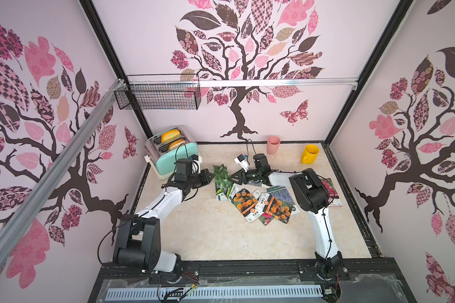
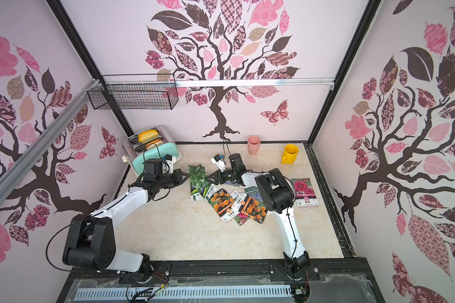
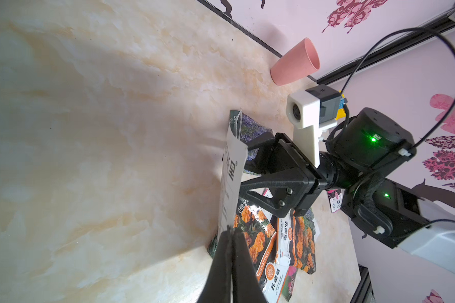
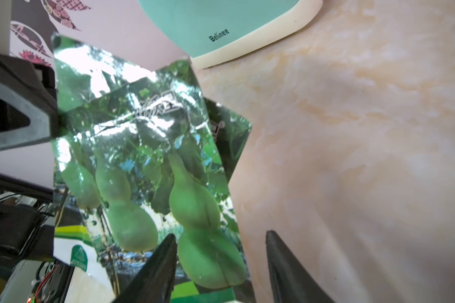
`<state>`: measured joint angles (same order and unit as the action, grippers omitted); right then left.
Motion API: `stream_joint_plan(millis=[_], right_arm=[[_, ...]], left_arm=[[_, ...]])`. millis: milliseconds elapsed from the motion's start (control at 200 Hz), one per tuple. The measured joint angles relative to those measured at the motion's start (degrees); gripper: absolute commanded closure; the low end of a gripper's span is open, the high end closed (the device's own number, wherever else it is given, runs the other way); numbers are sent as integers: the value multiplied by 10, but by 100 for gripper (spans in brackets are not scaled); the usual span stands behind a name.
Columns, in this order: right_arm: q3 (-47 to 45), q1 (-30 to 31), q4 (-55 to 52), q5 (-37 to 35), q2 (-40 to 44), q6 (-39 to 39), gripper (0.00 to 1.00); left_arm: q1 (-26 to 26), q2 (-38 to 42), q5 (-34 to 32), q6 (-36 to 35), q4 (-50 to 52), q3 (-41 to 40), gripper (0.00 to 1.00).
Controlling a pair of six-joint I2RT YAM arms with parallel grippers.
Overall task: Arrange the seed packets in a row
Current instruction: Place the seed packet at the center of the board.
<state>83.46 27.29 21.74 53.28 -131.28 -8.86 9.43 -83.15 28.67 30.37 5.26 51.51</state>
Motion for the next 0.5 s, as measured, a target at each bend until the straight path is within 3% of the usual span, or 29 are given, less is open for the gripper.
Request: stream_joint_plan(millis=[180,310,500], right_arm=[[-3,1,16,16,-11,-21,72],[-7,2,27,20,-16,-29,100],[-32,7,51,12,-9,-32,100]], left_arm=[[0,0,-10,3,-6,-2,100],[0,0,-23,8,-14,-6,100],[0,0,-49,12,-17,-10,100]])
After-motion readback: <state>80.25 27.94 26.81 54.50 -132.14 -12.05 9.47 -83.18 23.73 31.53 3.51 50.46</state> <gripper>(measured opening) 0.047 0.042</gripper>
